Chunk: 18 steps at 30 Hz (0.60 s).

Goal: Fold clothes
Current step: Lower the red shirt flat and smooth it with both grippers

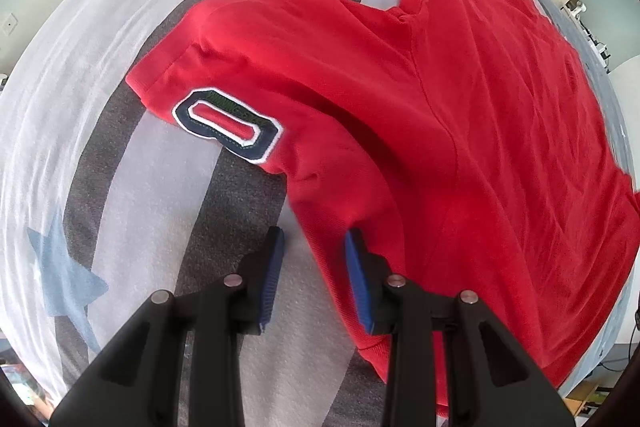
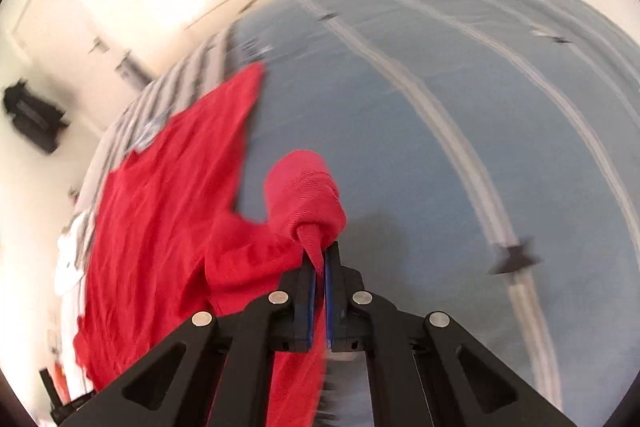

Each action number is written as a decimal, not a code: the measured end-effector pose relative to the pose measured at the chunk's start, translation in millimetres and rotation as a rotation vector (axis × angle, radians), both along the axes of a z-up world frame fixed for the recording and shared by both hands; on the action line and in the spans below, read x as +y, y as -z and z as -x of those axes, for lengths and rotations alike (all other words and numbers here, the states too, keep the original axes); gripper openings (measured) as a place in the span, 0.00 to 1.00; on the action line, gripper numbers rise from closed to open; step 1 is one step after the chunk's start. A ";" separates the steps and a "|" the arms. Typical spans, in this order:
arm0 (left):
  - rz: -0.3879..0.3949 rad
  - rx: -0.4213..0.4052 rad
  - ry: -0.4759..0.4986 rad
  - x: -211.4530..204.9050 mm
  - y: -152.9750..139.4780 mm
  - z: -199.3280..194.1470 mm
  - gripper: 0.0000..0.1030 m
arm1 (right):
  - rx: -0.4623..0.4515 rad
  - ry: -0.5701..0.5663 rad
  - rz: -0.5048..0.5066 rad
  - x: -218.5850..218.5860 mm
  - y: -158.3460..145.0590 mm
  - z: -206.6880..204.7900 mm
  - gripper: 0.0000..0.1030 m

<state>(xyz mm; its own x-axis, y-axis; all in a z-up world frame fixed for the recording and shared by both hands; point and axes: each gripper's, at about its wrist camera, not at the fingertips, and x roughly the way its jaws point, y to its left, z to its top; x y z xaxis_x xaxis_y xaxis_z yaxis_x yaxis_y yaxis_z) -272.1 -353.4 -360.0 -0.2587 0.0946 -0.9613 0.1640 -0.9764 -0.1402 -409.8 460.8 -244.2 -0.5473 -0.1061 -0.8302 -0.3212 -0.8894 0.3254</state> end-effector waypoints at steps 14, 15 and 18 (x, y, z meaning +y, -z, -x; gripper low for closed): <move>0.065 0.053 -0.016 -35.7 -24.8 -12.5 0.29 | -0.079 0.060 -0.147 39.0 15.7 -28.2 0.33; 0.078 0.076 -0.021 -39.5 -31.1 -12.7 0.29 | -0.071 -0.002 -0.149 29.3 15.0 -20.6 0.40; 0.109 0.136 -0.034 -52.1 -47.0 -11.9 0.29 | -0.076 -0.184 -0.181 -1.6 19.1 -6.3 0.40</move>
<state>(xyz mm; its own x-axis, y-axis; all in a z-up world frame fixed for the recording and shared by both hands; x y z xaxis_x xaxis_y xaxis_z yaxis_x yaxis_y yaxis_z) -260.2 -405.5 -313.0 -0.3880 -0.0195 -0.9215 0.1838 -0.9813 -0.0566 -403.5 459.2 -263.3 -0.4680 -0.0445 -0.8826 -0.1658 -0.9766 0.1371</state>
